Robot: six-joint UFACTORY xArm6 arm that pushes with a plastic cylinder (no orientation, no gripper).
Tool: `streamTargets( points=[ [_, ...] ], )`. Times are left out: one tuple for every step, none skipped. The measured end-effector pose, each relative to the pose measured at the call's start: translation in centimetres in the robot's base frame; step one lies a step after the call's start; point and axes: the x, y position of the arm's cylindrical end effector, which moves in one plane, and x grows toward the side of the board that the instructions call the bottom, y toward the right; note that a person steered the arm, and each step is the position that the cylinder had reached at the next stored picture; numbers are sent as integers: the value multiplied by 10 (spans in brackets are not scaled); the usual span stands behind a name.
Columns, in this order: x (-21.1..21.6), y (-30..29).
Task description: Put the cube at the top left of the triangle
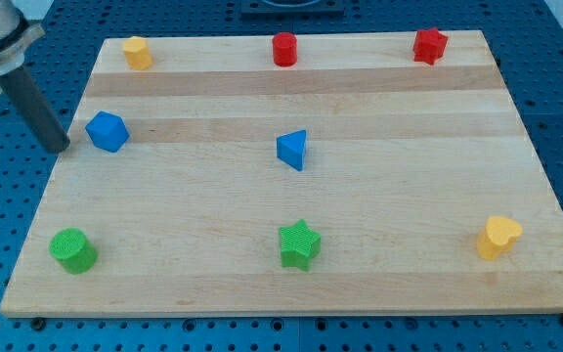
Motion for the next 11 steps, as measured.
streamTargets(
  points=[
    [-11,2],
    [-11,25],
    [-11,59],
    [-8,94],
    [-1,118],
    [22,123],
    [28,136],
    [25,161],
    [17,185],
    [1,203],
    [-11,222]
  ],
)
